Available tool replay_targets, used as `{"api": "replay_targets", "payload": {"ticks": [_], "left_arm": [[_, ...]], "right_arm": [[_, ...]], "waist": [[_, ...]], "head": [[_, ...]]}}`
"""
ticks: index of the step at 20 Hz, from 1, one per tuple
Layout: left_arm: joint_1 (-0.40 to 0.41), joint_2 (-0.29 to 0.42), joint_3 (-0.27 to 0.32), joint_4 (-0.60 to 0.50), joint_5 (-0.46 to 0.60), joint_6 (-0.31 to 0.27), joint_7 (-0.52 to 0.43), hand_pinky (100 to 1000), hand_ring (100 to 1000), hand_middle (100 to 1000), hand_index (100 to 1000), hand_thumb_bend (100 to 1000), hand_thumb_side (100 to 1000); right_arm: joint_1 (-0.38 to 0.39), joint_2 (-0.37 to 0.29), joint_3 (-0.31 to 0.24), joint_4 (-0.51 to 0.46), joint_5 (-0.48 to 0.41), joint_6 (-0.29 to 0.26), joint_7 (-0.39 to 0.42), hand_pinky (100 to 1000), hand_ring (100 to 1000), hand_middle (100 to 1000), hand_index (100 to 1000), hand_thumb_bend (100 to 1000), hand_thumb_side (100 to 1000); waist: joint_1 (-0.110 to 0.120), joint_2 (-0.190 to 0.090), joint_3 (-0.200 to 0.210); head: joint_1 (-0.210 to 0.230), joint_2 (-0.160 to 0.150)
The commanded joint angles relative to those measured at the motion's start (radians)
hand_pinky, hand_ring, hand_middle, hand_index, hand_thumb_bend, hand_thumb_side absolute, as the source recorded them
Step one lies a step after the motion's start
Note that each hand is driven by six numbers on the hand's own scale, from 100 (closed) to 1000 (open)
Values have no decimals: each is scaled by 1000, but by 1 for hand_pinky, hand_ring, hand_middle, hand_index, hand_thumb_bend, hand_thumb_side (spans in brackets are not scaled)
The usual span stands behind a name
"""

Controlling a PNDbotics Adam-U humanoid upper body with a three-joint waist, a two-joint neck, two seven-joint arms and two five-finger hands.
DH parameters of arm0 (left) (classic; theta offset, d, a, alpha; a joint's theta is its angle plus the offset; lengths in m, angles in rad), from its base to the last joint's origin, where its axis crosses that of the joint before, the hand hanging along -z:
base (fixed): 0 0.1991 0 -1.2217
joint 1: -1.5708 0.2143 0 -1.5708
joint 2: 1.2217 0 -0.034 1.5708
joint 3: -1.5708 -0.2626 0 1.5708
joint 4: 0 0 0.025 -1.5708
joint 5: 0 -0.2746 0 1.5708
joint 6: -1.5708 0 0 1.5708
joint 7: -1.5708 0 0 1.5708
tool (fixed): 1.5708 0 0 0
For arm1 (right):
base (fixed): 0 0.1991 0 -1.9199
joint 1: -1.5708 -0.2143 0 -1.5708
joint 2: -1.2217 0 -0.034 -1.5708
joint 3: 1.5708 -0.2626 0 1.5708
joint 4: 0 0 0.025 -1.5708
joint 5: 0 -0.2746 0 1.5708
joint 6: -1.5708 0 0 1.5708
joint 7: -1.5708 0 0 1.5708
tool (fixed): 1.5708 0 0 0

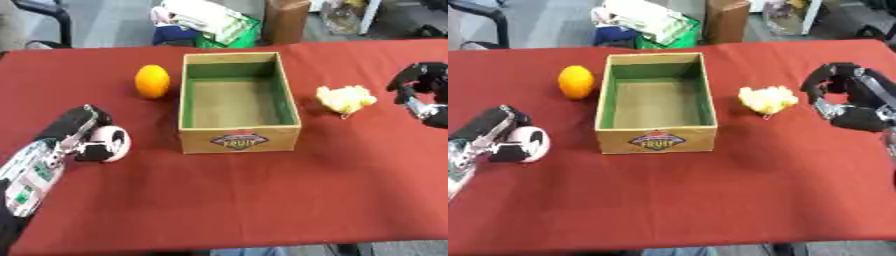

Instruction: Pick up objects on the table and place them in the box.

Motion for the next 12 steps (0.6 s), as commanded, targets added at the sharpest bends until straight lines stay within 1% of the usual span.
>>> {"api": "replay_targets", "payload": {"ticks": [1,4,7,10,12], "left_arm": [[-35,49,23,-39,17,1,32,540,253,214,485,100,257],[-81,54,28,-65,41,4,36,546,256,218,492,100,257],[-155,47,22,-77,57,0,34,552,264,225,501,100,255],[-235,26,11,-59,66,-11,29,558,269,230,509,100,256],[-289,-2,0,-31,77,-22,24,566,279,240,522,100,254]], "right_arm": [[-10,-21,-6,-8,3,-2,2,503,660,582,624,100,242],[-10,-21,-5,-7,2,-2,3,503,660,582,625,100,243],[-12,-17,-1,-6,1,-3,7,503,659,582,624,100,244],[-18,-9,10,-7,3,-6,17,504,660,582,625,100,248],[-24,-1,18,-7,4,-10,25,504,660,582,625,100,250]], "waist": [[-1,-15,1],[-2,-16,0],[-5,-18,-7],[-8,-17,-19],[-12,-15,-31]], "head": [[-2,5],[-1,5],[5,5],[15,5],[24,5]]}}
